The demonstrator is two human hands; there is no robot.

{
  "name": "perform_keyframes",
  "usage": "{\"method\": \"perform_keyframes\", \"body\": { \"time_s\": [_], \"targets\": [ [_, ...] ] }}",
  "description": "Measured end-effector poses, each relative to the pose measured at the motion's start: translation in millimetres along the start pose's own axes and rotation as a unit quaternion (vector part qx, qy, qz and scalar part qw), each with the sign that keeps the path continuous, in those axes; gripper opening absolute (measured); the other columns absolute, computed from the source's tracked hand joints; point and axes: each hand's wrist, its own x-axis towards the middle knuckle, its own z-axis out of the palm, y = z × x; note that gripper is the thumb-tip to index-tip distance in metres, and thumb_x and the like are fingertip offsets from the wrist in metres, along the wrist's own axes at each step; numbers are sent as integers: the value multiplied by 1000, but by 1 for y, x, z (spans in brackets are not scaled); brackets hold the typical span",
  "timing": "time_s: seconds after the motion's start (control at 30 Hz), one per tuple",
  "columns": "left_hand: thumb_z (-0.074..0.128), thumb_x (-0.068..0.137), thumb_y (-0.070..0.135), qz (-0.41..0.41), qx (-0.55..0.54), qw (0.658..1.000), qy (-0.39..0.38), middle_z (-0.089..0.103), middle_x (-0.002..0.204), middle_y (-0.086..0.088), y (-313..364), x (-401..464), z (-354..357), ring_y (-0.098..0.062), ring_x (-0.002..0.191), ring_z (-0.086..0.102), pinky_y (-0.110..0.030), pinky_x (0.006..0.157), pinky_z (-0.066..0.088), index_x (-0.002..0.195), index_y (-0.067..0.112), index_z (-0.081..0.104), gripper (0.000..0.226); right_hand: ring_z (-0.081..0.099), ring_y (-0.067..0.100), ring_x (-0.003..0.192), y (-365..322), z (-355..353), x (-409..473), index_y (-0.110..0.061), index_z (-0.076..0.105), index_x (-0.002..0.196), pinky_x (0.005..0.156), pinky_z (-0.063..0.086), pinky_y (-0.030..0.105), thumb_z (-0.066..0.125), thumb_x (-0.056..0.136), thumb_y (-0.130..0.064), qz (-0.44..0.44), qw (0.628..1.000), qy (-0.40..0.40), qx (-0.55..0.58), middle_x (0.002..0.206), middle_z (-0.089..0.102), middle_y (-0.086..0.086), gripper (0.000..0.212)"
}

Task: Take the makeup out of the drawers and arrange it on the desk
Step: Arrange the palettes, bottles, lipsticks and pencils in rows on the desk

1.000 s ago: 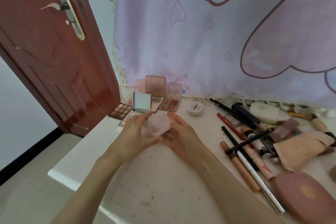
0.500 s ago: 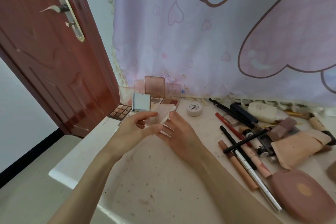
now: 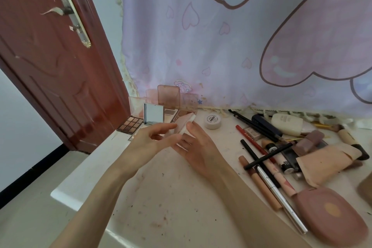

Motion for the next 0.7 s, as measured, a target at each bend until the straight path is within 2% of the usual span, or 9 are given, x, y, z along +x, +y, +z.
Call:
{"method": "perform_keyframes", "body": {
  "time_s": [0.13,0.27,0.37,0.43,0.53,0.7],
  "targets": [
    [70,74,37,-7,-12,1000,9,63,114,12,3,1,1,-11,104,57,-25,86,42,102,37,67,28,61,26,112,1,1,1,-6,51,123,91,51,33,59,84,-33,10,1000,12,5,120,63,17,48],
    [75,68,40,-15,-34,999,15,64,111,11,3,3,1,-2,105,56,-22,81,39,98,38,69,30,60,25,113,0,2,2,-6,52,116,95,49,35,61,84,-32,5,1000,19,6,118,63,17,42],
    [74,69,39,-10,-33,999,28,66,109,12,4,4,4,-1,105,55,-25,87,39,98,37,70,28,57,27,117,0,4,3,1,55,118,101,45,38,57,89,-28,-18,1000,23,5,121,61,21,41],
    [72,71,37,-4,-38,998,41,69,102,15,6,5,5,4,98,58,-18,82,40,96,34,71,25,60,25,111,2,4,2,-1,61,112,99,47,37,52,93,-26,-25,999,33,1,116,64,19,33],
    [65,81,30,11,-34,997,70,71,85,21,11,11,-6,13,77,60,-8,67,40,87,32,72,10,65,21,99,3,6,2,-8,66,102,86,53,32,52,93,-25,-10,999,50,-6,103,68,12,24],
    [67,74,49,18,28,998,58,69,95,21,13,26,-20,10,89,58,-13,79,37,92,36,72,22,66,22,99,5,8,3,-8,60,116,85,54,34,47,97,-22,20,997,77,0,113,66,14,26]
  ]
}}
